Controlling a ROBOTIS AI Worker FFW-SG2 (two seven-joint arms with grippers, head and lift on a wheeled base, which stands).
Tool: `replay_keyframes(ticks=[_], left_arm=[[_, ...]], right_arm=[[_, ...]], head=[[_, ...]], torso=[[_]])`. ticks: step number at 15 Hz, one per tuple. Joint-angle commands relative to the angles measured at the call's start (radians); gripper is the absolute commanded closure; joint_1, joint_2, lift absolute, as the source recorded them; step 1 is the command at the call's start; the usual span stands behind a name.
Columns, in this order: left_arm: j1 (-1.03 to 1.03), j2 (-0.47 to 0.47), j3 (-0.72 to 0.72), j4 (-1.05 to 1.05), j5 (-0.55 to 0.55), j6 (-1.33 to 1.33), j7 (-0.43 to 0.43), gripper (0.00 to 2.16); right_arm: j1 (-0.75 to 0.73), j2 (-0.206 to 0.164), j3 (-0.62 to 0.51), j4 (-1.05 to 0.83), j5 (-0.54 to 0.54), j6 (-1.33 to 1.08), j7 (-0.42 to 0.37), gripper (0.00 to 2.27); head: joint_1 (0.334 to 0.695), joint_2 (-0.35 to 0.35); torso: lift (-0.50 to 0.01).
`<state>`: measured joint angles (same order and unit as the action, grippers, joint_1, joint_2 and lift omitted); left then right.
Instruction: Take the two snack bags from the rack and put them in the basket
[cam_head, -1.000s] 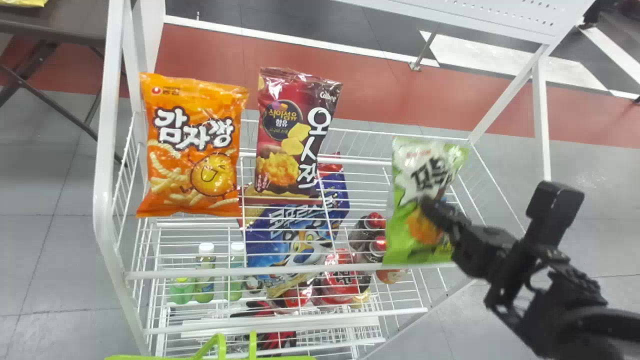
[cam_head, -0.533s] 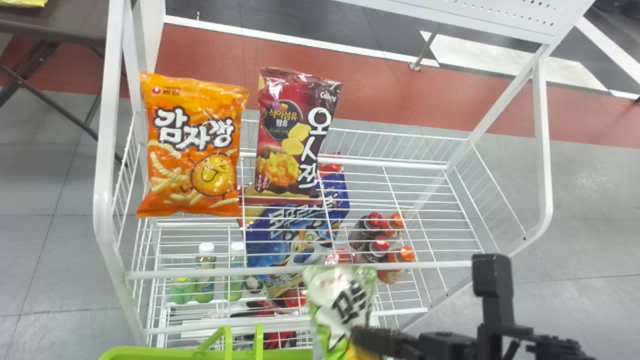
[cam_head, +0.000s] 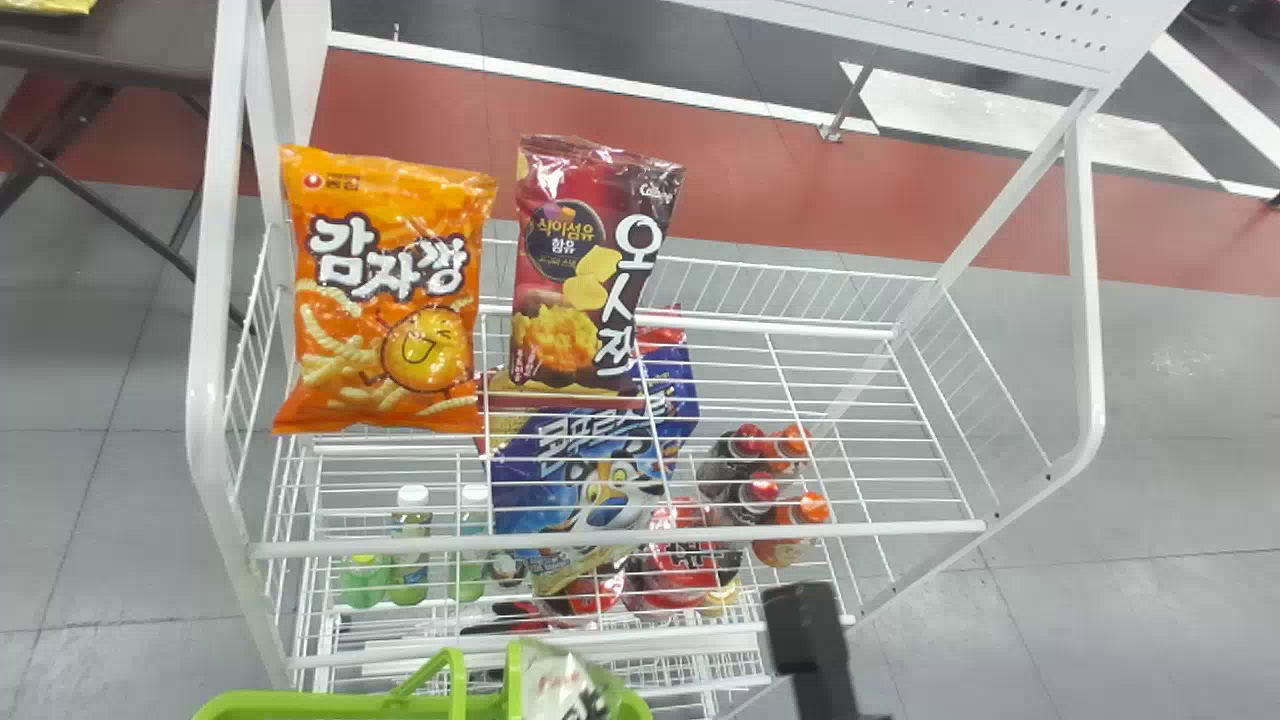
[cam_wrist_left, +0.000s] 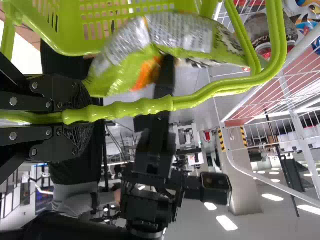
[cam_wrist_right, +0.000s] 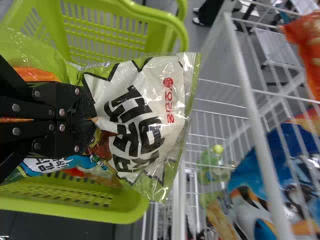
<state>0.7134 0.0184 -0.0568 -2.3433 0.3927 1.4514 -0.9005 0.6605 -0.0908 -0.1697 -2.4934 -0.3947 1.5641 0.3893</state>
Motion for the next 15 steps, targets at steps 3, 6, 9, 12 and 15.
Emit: replay_keyframes(ticks=[3,6,9,12,15], left_arm=[[0.0,0.0,0.0,-0.001,0.0,-0.001,-0.001,1.57],[0.001,0.0,0.002,-0.001,0.0,-0.001,-0.008,1.57],[0.003,0.0,-0.001,-0.002,0.0,-0.001,-0.011,1.57],[0.008,0.0,-0.003,-0.005,0.0,-0.004,-0.012,1.57],[0.009,0.002,-0.006,-0.008,0.0,-0.004,-0.008,1.57]], right_arm=[[0.007,-0.021,0.144,0.068,0.088,0.008,-0.006,2.25],[0.007,-0.041,0.153,0.119,0.111,0.008,-0.006,1.91],[0.005,-0.04,0.078,0.107,0.086,0.008,0.003,0.0],[0.002,-0.037,0.01,0.102,0.048,-0.083,0.028,0.05],[0.014,-0.018,-0.071,0.071,-0.027,-0.196,0.114,0.05]], head=[[0.695,-0.35],[0.695,-0.35],[0.695,-0.35],[0.695,-0.35],[0.695,-0.35]], torso=[[-0.01],[-0.01],[-0.01],[-0.01],[-0.01]])
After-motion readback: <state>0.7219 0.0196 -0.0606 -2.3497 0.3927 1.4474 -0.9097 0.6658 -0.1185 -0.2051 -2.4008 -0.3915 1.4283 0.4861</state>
